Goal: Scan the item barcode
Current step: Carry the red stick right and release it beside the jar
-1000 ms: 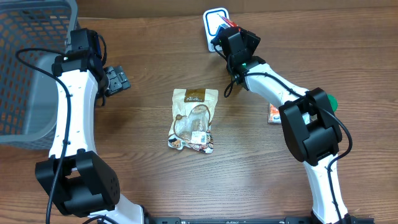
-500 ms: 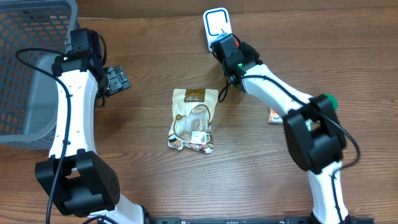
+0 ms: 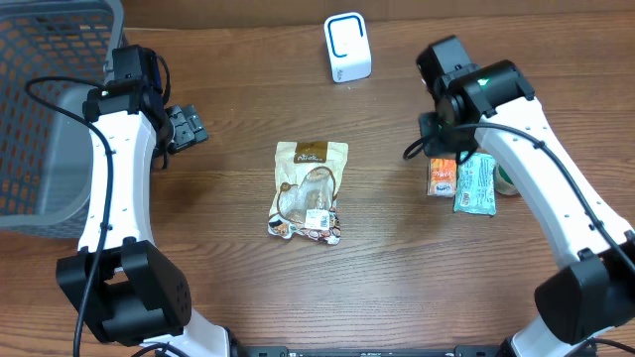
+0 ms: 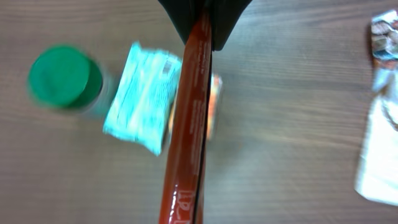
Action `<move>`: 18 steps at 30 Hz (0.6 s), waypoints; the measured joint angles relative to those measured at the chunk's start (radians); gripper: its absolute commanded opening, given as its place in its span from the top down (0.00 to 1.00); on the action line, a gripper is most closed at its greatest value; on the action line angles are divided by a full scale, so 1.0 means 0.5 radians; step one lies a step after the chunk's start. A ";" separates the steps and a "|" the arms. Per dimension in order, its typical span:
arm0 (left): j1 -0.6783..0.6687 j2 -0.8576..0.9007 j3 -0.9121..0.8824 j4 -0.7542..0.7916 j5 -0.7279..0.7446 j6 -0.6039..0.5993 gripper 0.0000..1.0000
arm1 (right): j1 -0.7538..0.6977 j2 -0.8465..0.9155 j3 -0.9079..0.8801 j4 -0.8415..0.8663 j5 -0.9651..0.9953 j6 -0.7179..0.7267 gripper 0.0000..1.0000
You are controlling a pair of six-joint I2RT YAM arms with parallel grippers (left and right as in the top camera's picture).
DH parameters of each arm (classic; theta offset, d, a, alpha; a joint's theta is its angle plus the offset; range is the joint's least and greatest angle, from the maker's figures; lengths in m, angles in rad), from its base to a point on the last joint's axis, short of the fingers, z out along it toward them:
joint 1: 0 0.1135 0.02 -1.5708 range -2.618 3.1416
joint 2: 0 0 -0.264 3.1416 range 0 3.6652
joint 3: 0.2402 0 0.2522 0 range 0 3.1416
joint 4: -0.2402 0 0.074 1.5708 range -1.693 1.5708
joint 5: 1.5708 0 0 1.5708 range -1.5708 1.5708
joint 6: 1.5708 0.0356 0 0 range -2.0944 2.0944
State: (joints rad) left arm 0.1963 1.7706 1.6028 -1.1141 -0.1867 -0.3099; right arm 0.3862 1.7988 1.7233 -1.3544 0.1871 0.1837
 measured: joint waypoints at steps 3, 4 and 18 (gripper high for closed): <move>0.000 0.000 0.000 -0.001 0.000 0.000 0.00 | -0.064 0.013 -0.168 0.034 -0.067 0.068 0.96; 0.000 0.000 0.000 -0.002 0.000 0.000 0.00 | -0.082 0.017 -0.249 0.072 -0.089 0.091 0.96; 0.000 0.000 0.000 -0.001 0.000 0.000 0.00 | -0.196 0.025 -0.842 0.473 -0.102 0.143 0.66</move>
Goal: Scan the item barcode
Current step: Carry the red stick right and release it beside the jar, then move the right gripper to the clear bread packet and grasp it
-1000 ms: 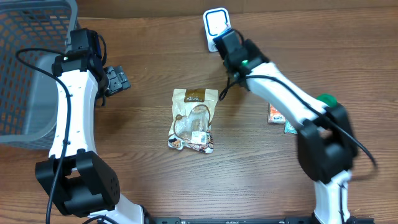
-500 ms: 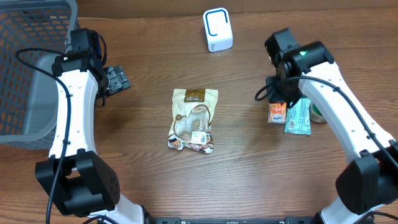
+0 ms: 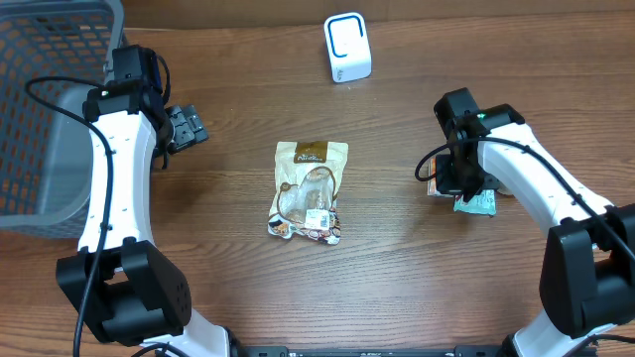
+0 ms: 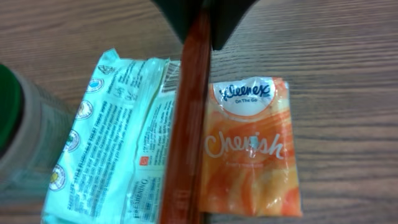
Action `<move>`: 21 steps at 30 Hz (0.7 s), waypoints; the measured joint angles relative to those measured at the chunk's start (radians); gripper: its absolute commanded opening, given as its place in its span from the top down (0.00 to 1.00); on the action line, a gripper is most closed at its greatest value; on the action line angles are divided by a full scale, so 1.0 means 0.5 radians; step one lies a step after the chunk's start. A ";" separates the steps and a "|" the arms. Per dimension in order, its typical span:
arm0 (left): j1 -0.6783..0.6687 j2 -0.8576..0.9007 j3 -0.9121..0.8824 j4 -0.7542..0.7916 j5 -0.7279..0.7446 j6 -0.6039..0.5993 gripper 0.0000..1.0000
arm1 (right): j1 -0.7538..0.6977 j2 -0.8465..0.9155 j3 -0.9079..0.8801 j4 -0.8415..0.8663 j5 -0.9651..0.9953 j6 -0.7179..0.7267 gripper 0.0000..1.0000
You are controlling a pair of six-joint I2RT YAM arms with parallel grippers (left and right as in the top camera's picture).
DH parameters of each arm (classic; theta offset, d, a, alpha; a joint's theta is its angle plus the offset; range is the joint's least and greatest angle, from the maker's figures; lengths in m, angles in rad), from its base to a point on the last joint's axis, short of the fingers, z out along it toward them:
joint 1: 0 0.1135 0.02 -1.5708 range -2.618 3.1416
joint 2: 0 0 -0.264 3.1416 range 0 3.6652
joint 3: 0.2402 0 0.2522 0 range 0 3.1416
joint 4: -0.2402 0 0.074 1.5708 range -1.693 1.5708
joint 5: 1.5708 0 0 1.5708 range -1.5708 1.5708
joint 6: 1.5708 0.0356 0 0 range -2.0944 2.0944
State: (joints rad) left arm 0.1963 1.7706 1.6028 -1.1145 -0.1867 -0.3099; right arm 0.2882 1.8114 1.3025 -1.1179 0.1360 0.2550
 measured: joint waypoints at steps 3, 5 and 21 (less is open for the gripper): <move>0.000 0.000 0.000 0.000 0.000 0.000 0.00 | 0.001 0.000 -0.033 0.029 0.022 0.007 0.48; 0.000 0.000 0.000 0.000 0.000 0.000 0.00 | 0.001 0.000 -0.034 0.037 0.042 0.005 0.39; 0.000 0.000 0.000 0.000 -0.001 0.000 0.00 | 0.333 0.009 0.502 0.307 -0.419 0.097 0.21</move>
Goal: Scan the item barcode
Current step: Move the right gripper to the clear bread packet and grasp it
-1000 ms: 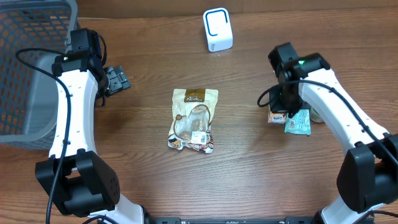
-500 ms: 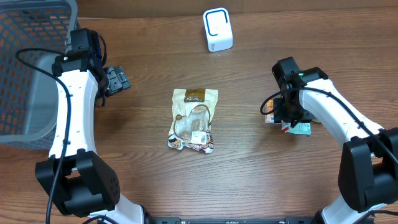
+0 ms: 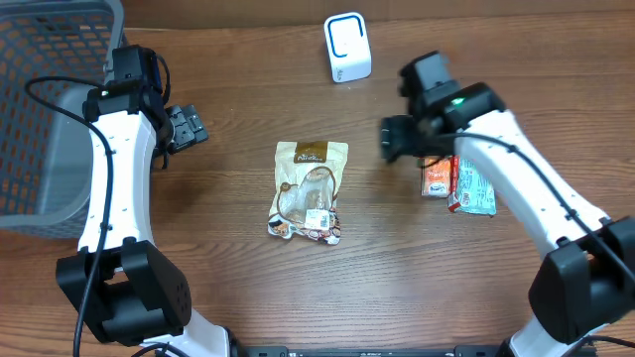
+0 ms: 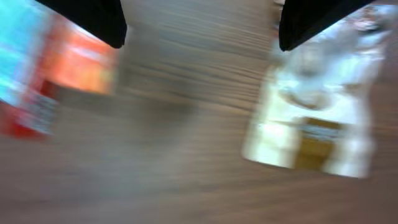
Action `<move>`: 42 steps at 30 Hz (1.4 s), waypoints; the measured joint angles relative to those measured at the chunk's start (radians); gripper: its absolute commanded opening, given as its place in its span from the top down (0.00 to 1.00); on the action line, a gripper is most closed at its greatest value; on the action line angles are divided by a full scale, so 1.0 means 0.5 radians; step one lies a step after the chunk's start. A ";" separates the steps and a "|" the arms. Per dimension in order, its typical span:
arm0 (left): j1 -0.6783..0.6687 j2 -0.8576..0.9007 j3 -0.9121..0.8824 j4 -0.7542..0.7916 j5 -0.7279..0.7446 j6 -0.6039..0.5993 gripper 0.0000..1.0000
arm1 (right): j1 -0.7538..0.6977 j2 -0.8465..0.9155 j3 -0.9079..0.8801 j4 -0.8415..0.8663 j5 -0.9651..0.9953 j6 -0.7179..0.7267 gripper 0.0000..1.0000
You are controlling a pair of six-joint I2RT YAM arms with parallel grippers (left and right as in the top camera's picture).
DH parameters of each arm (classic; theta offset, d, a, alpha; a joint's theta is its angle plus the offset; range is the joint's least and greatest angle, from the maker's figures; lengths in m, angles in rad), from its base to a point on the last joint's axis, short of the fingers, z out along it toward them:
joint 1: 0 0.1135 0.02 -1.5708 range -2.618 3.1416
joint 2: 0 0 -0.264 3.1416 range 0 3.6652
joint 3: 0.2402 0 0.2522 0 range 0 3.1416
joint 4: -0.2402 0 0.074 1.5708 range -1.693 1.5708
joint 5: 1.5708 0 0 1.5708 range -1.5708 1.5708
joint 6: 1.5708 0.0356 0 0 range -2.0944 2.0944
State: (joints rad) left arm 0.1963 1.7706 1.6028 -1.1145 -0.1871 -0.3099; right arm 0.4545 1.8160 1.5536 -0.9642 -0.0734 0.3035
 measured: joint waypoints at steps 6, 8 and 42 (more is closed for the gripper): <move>0.000 0.000 0.000 -0.001 0.001 0.000 0.00 | 0.315 0.047 -0.023 0.495 -0.047 0.066 0.23; 0.000 0.000 0.000 0.000 0.000 0.000 0.00 | 0.428 0.101 -0.038 0.627 0.023 0.073 0.21; 0.000 0.000 0.000 0.001 0.001 0.000 0.00 | 0.566 0.436 -0.086 -0.454 0.466 0.512 0.05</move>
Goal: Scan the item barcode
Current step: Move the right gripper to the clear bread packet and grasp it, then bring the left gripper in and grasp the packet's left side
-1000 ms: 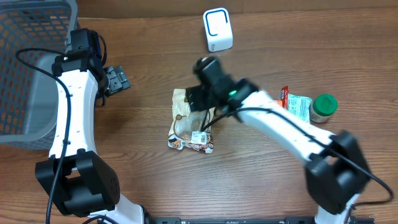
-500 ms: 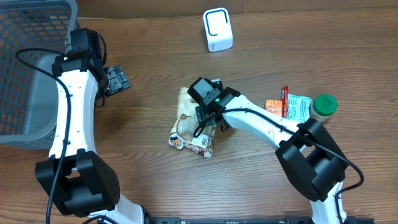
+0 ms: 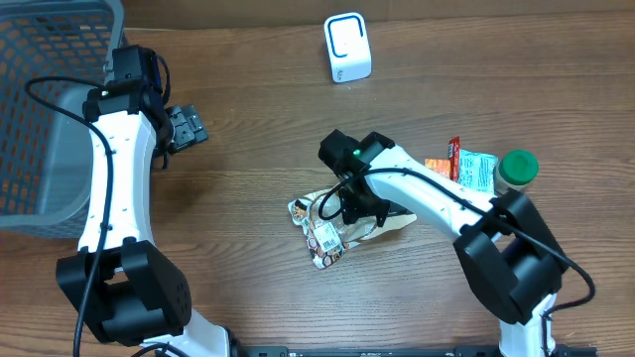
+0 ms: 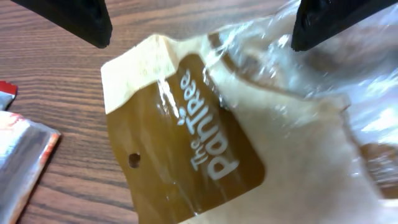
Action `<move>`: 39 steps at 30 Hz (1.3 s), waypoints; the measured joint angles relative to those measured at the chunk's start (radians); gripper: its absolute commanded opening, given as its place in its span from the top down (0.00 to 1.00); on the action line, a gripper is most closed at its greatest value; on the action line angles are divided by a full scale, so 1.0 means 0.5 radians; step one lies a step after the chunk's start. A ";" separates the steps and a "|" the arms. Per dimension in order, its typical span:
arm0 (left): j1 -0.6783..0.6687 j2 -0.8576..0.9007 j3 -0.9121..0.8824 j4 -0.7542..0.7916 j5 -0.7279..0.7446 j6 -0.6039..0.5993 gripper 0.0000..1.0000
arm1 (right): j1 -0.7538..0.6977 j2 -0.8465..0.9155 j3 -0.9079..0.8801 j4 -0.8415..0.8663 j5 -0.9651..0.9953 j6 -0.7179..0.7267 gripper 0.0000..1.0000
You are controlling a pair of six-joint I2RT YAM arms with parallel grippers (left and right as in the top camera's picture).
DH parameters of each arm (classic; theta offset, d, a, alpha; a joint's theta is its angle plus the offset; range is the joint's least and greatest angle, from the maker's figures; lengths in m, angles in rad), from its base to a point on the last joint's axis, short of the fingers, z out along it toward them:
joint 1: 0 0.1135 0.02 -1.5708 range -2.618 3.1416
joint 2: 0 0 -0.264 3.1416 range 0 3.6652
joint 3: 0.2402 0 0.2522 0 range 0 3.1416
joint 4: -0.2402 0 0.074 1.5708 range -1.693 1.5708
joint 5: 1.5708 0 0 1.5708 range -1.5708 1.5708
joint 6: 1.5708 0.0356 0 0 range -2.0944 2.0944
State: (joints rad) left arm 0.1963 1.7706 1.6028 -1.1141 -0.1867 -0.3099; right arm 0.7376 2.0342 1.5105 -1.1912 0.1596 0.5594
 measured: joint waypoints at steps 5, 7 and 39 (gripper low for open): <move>0.000 0.000 0.000 -0.001 0.000 0.000 0.00 | -0.057 -0.116 0.001 -0.014 -0.114 -0.127 0.05; 0.000 0.000 0.000 -0.001 0.000 0.000 0.00 | -0.096 -0.155 0.001 -0.011 -0.146 -0.172 0.04; -0.010 0.000 0.002 0.147 0.764 0.023 0.18 | -0.426 -0.226 -0.211 0.288 -0.641 -0.591 0.06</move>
State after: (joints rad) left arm 0.1913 1.7706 1.6035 -1.0405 0.1951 -0.2985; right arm 0.5243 1.9213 1.4048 -1.0470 -0.1608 0.2642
